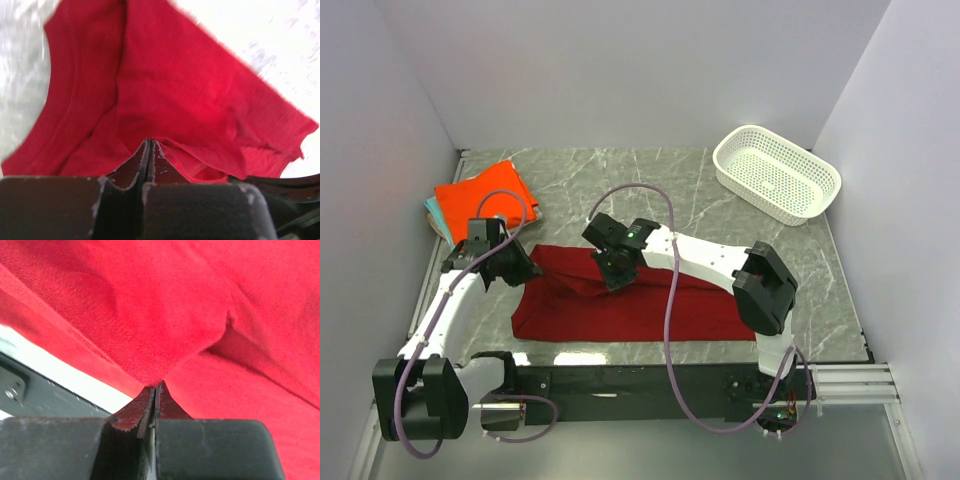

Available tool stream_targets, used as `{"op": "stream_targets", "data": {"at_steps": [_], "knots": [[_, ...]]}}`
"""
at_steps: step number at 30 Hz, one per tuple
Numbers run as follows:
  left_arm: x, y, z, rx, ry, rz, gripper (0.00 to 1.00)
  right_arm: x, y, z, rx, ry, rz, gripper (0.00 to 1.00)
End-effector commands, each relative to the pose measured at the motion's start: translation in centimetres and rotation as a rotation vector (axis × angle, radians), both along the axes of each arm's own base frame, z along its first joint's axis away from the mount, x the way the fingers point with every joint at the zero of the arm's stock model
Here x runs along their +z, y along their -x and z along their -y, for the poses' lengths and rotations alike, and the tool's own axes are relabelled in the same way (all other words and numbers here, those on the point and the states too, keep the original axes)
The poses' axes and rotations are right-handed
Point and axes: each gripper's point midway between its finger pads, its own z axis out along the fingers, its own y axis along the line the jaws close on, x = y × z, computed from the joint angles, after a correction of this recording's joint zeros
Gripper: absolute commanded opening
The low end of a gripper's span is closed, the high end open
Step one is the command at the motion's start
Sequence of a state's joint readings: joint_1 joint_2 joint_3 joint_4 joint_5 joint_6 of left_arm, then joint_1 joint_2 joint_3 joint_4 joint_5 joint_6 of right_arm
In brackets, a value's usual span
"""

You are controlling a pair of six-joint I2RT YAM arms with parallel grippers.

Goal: Fold and stack the t-shirts
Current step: Fold the tshirt

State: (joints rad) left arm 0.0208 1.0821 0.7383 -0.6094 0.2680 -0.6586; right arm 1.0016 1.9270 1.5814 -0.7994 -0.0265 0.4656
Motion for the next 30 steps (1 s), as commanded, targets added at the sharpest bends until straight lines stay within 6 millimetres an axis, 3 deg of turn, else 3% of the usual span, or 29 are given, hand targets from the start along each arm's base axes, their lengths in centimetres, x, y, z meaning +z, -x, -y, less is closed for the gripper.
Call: {"op": "stream_targets", "data": {"at_steps": [1, 12, 15, 23, 27, 30], "knots": [[-0.3, 2.3, 0.8, -0.011, 0.044, -0.051, 0.00, 1.5, 1.8, 1.4, 0.066, 0.009, -0.028, 0.00], [-1.7, 7.0, 1.7, -0.040, 0.079, -0.163, 0.01, -0.3, 4.3, 3.1, 0.124, 0.053, -0.129, 0.00], [-2.3, 8.4, 2.9, -0.086, 0.110, -0.194, 0.04, -0.8, 4.5, 3.1, 0.123, 0.054, -0.141, 0.00], [-2.4, 11.4, 4.0, -0.120, 0.159, -0.240, 0.24, -2.3, 5.1, 3.7, 0.128, 0.086, -0.177, 0.00], [-1.7, 11.7, 3.9, -0.117, 0.154, -0.237, 0.37, -2.8, 5.5, 4.1, 0.135, 0.103, -0.198, 0.01], [-1.3, 10.9, 3.7, -0.110, 0.138, -0.215, 0.41, -2.9, 5.4, 4.3, 0.130, 0.113, -0.197, 0.07]]}}
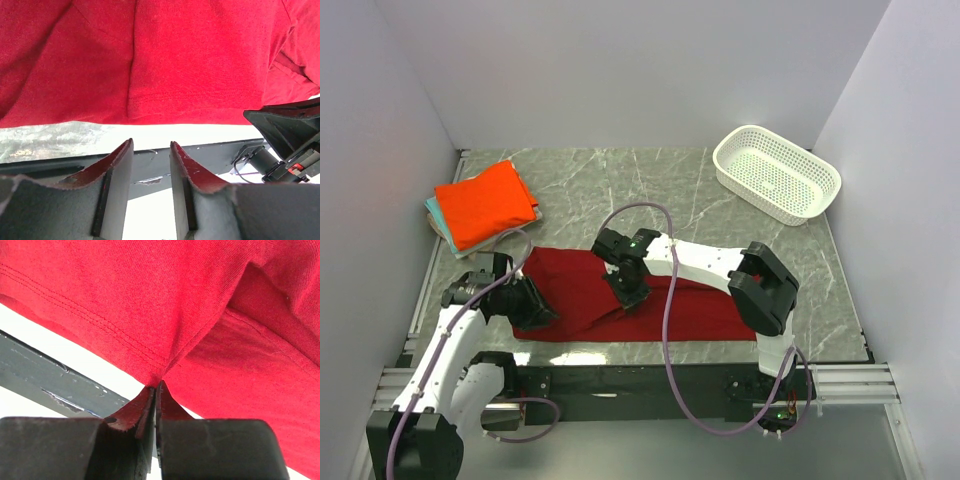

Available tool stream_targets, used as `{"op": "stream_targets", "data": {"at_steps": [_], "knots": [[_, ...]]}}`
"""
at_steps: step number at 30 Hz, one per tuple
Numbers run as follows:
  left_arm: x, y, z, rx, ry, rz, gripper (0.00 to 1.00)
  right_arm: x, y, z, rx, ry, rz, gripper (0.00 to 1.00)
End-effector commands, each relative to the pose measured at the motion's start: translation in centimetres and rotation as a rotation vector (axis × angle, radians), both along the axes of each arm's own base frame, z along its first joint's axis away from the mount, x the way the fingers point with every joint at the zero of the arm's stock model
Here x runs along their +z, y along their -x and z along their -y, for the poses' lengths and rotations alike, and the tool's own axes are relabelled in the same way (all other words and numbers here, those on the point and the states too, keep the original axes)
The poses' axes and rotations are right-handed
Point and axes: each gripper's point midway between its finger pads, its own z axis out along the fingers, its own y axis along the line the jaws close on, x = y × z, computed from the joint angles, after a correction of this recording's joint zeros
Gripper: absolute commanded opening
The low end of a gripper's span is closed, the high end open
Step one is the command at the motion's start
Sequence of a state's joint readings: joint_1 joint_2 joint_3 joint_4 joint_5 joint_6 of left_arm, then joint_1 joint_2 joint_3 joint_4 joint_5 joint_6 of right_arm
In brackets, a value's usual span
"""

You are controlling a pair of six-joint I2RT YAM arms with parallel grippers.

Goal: Fold and stack the t-shirts
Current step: Fold the tshirt

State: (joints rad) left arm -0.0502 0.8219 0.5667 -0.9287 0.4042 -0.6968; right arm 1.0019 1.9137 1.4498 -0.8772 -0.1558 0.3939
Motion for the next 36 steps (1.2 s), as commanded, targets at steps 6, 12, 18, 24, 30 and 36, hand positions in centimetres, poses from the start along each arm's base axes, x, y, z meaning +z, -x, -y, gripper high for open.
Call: {"op": "stream_targets", "data": {"at_steps": [6, 12, 18, 24, 30, 36], "knots": [[1.8, -4.2, 0.1, 0.031, -0.002, 0.086, 0.41, 0.5, -0.1, 1.4, -0.004, 0.053, 0.034, 0.18], [2.9, -8.6, 0.4, 0.070, 0.018, 0.166, 0.41, 1.4, 0.4, 2.9, -0.014, 0.064, 0.056, 0.39], [2.6, -10.3, 0.8, 0.103, 0.045, 0.195, 0.45, 2.7, -1.2, 4.2, -0.111, 0.002, 0.104, 0.48], [1.8, -12.4, 1.4, 0.146, 0.077, 0.224, 0.46, 3.4, -6.0, 5.1, -0.239, -0.081, 0.153, 0.48], [-0.7, -13.5, 2.6, 0.101, 0.059, 0.175, 0.46, 2.6, -11.6, 8.8, -0.372, -0.107, 0.201, 0.48], [-3.5, -15.0, 3.6, 0.035, 0.007, 0.125, 0.47, -0.6, -13.7, 13.4, -0.475, -0.062, 0.189, 0.48]]}}
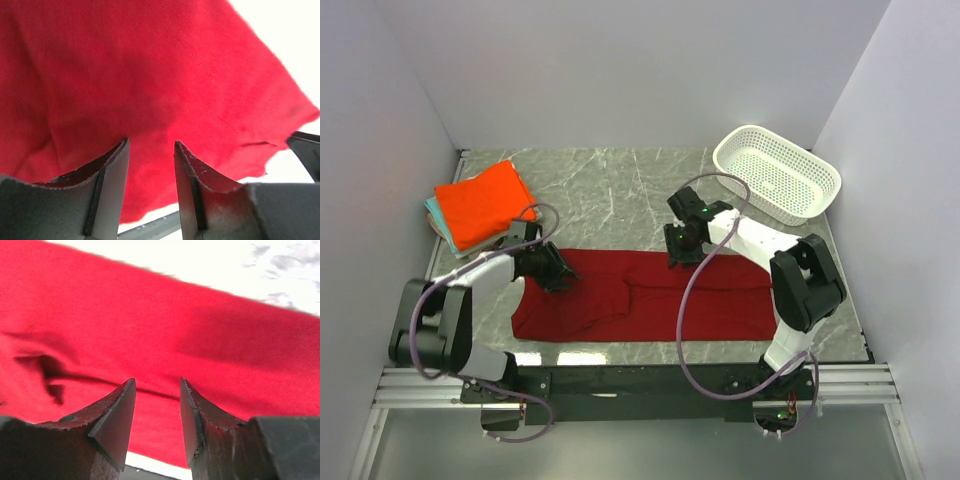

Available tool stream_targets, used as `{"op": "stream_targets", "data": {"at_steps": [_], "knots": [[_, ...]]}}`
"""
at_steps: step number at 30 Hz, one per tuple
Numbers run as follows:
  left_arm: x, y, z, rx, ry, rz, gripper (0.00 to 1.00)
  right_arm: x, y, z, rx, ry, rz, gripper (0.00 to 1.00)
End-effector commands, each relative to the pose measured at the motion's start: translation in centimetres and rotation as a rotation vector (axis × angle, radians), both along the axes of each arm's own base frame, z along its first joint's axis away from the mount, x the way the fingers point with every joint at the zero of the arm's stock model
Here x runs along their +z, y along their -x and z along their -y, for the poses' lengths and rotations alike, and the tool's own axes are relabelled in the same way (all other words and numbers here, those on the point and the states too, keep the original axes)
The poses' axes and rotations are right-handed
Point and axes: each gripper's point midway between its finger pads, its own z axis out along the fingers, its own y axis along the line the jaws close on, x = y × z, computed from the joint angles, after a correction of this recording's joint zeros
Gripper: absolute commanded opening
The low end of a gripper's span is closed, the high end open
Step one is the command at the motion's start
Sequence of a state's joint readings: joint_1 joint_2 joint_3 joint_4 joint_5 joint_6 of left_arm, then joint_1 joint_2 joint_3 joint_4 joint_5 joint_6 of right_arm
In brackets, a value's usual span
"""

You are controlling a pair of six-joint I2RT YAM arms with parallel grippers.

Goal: Fold and stack the t-shirts
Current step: Fold the tshirt

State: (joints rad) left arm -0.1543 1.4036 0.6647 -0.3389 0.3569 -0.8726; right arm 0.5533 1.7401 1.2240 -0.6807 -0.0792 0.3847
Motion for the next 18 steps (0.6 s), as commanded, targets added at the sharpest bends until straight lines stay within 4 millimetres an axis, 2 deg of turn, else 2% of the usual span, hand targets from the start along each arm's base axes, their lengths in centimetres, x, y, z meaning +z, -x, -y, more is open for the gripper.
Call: {"op": "stream_targets", "data": {"at_steps": [1, 3, 5, 6, 8, 9, 10, 11, 14, 15, 17, 18], "knots": [[-0.4, -2.9, 0.2, -0.038, -0.057, 0.062, 0.47, -1.0, -1.2, 1.7, -0.025, -0.005, 0.030, 0.48], [-0.7, -3.9, 0.1, -0.061, -0.089, 0.070, 0.47, -2.3, -1.0, 3.1, -0.053, 0.004, 0.012, 0.48], [-1.9, -4.1, 0.1, -0.077, -0.118, 0.040, 0.47, -3.5, -0.5, 4.2, -0.069, 0.019, -0.016, 0.48], [-1.8, -4.8, 0.3, -0.083, -0.123, 0.045, 0.47, -3.9, -0.3, 4.4, -0.075, 0.023, -0.028, 0.48], [-2.8, -4.9, 0.6, -0.109, -0.138, 0.023, 0.47, -4.8, 0.2, 5.5, -0.095, 0.037, -0.052, 0.47], [-2.5, -5.6, 0.8, -0.119, -0.146, 0.037, 0.47, -5.0, 0.2, 5.7, -0.102, 0.037, -0.053, 0.47], [-3.3, -5.5, 1.2, -0.138, -0.156, 0.016, 0.47, -5.2, 0.4, 6.2, -0.115, 0.042, -0.060, 0.47], [-2.9, -6.5, 1.4, -0.144, -0.166, 0.032, 0.47, -5.7, 0.9, 6.6, -0.124, 0.049, -0.075, 0.47], [-4.0, -7.0, 2.0, -0.185, -0.189, 0.004, 0.47, -6.3, 1.8, 7.5, -0.146, 0.058, -0.103, 0.47], [-3.5, -8.0, 2.3, -0.193, -0.192, 0.018, 0.48, -6.3, 2.0, 7.6, -0.148, 0.057, -0.110, 0.47], [-4.3, -8.8, 2.5, -0.207, -0.204, 0.000, 0.47, -6.4, 2.4, 7.7, -0.154, 0.059, -0.123, 0.47], [-3.6, -10.4, 2.7, -0.216, -0.212, 0.030, 0.47, -6.3, 2.6, 7.8, -0.164, 0.062, -0.130, 0.47]]}}
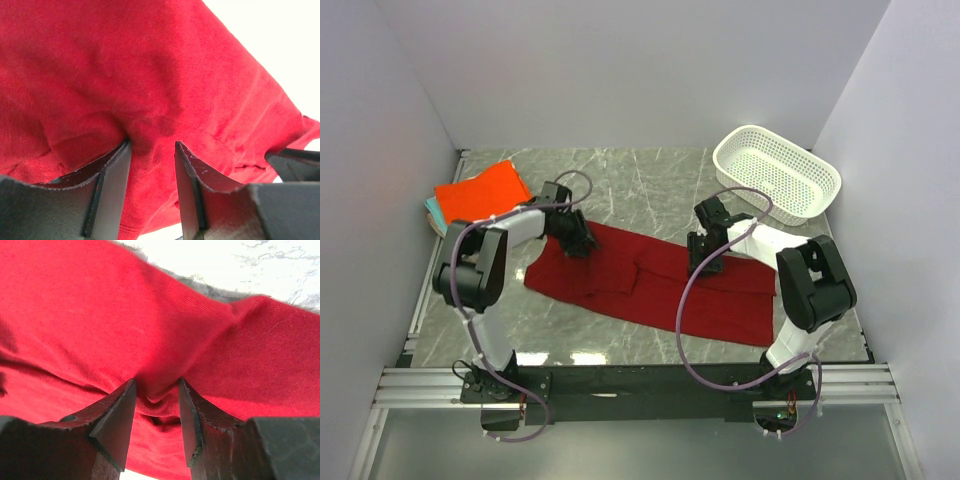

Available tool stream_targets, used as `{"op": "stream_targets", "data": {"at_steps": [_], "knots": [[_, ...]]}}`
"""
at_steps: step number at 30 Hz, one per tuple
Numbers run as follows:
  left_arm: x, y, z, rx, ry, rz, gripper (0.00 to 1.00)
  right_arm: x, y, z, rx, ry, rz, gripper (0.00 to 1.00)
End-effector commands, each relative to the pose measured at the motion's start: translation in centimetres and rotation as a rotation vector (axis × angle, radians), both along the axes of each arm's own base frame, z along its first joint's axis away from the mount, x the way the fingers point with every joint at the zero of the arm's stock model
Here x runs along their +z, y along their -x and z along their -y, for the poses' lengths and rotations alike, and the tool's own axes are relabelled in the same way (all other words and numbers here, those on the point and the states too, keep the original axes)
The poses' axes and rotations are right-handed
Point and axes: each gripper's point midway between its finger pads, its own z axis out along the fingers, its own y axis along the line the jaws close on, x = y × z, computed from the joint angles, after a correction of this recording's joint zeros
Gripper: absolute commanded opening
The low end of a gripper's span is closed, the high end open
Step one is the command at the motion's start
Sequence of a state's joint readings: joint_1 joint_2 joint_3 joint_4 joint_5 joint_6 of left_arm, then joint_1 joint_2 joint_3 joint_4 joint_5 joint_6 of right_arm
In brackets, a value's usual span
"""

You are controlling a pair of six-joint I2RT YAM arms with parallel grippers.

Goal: Fold and stack the t-shirts
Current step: Fold the tshirt

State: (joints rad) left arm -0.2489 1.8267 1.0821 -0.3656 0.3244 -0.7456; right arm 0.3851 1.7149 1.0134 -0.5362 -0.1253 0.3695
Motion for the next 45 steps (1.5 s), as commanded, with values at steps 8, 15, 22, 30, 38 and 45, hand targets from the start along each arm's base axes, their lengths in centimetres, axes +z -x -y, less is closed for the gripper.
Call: {"op": "stream_targets", "data": {"at_steps": [8, 15, 22, 30, 38, 45], "knots": [[-2.6, -7.5, 0.2, -0.098, -0.160, 0.010, 0.48, -1.1, 3.5, 2.5, -0.053, 0.088, -0.125, 0.47], [-3.0, -12.6, 0.9, -0.133, -0.204, 0.028, 0.48, -0.6, 4.6, 1.7, -0.091, 0.033, -0.157, 0.47], [-2.9, -16.7, 2.8, -0.145, -0.151, 0.112, 0.49, -0.4, 5.9, 0.1, -0.082, -0.031, -0.183, 0.47], [6.4, -20.0, 6.0, -0.154, -0.074, 0.323, 0.51, 4.5, 4.9, -1.8, 0.000, -0.072, -0.118, 0.47], [10.9, -16.9, 6.2, -0.120, -0.011, 0.315, 0.52, 6.4, 5.3, -0.2, 0.038, 0.003, -0.099, 0.49], [7.2, -11.7, 6.2, -0.123, 0.058, 0.184, 0.52, 4.2, 7.0, 0.7, 0.067, 0.022, -0.157, 0.53]]}}
